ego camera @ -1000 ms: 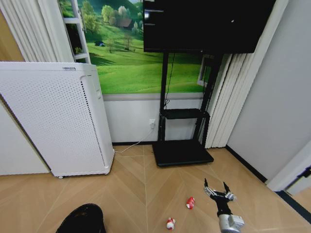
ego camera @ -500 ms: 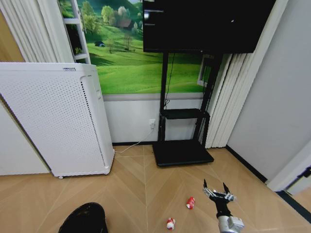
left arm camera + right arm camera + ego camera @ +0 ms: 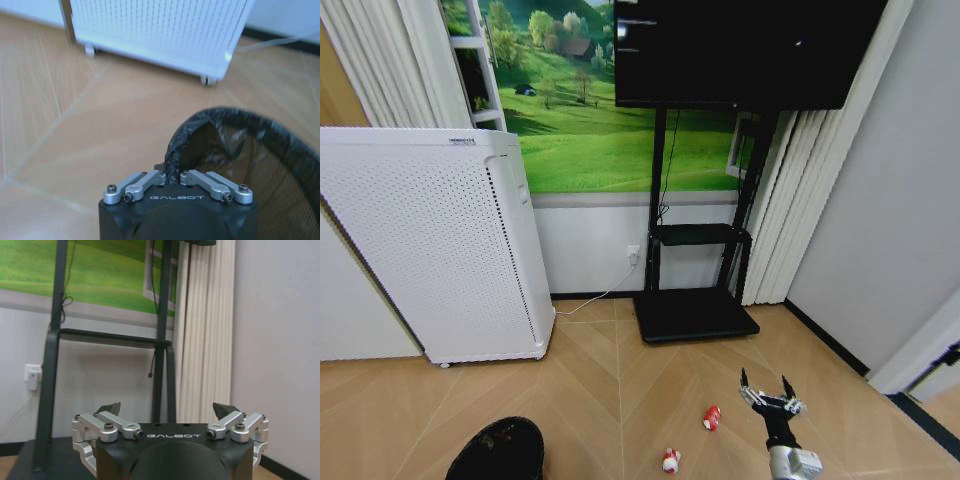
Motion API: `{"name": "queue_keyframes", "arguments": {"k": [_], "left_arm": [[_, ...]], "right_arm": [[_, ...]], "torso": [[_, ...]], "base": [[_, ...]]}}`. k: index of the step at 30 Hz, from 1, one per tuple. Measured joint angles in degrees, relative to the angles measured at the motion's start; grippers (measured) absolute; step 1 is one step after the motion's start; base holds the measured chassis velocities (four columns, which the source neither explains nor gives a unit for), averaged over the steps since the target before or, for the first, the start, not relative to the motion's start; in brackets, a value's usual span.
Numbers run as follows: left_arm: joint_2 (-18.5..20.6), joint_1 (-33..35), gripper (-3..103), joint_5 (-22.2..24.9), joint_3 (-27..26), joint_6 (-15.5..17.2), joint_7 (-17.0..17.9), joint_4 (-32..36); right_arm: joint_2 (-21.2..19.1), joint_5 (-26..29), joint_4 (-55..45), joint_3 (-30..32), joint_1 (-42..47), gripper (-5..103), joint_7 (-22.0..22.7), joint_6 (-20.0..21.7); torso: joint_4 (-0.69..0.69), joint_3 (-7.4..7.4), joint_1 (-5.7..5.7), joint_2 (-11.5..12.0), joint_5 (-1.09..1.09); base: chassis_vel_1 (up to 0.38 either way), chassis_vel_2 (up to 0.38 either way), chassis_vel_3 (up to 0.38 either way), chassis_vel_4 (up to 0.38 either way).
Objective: Pick up the trash bin and place the garbage on the floor into it.
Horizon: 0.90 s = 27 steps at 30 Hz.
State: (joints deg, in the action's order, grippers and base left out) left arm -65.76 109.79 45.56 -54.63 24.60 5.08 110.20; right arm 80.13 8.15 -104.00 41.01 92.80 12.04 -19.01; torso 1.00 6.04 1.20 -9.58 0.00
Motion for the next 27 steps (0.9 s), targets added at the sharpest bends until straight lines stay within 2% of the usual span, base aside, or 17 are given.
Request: {"name": "queue_keyframes", "arguments": {"k": [1,4,5,7,13,20,22,27], "left_arm": [[0.0,0.0,7,0.0,0.0,0.0,0.0,0.0],[-1.0,-0.2,7,-7.8,-2.2,-8.0,-3.8,1.6],[-1.0,-0.2,7,-7.8,-2.2,-8.0,-3.8,1.6],[-1.3,-0.5,7,-11.2,-3.5,-10.5,-5.1,3.2],[-1.8,-1.7,7,-12.0,-4.2,-12.4,-4.0,6.0],[-2.2,-1.9,7,-11.7,-3.9,-12.9,-3.0,7.4],[-2.4,-0.9,7,-10.4,-3.3,-12.9,-2.7,9.5],[-2.4,-1.2,7,-10.6,-2.4,-12.9,-2.5,10.9]], "right_arm": [[0.0,0.0,0.0,0.0,0.0,100,0.0,0.0],[0.2,-1.0,0.3,0.4,0.7,100,-0.1,-0.3],[0.2,-1.0,0.3,0.4,0.7,100,-0.1,-0.3],[0.5,-1.4,0.2,0.4,2.1,100,-3.1,-0.9],[1.6,-3.4,0.0,-0.7,3.7,100,-4.7,-2.5],[2.1,-4.3,0.0,-1.1,4.0,100,-4.8,-3.1],[2.1,-4.4,0.3,-1.3,4.0,100,-4.8,-3.2],[2.2,-4.7,1.0,-1.9,3.6,100,-4.8,-3.1]], "torso": [[0.00,0.00,0.00,0.0,0.00],[0.01,0.00,0.00,0.0,0.00],[0.01,0.00,0.00,0.0,0.00],[0.01,0.00,0.00,0.0,0.01],[0.01,0.00,0.00,0.0,0.00],[0.00,0.00,0.00,0.0,0.01],[-0.01,0.01,0.00,0.0,0.00],[0.00,0.00,0.00,0.0,0.00]], "base": [[0.000,0.000,0.000,0.000],[0.000,0.000,0.000,0.000],[0.000,0.000,0.000,0.000],[0.000,0.000,0.000,0.000],[0.000,0.000,0.000,0.000],[0.051,0.042,-0.041,-0.052],[0.133,0.152,-0.134,-0.137],[0.187,0.180,-0.176,-0.187]]}}
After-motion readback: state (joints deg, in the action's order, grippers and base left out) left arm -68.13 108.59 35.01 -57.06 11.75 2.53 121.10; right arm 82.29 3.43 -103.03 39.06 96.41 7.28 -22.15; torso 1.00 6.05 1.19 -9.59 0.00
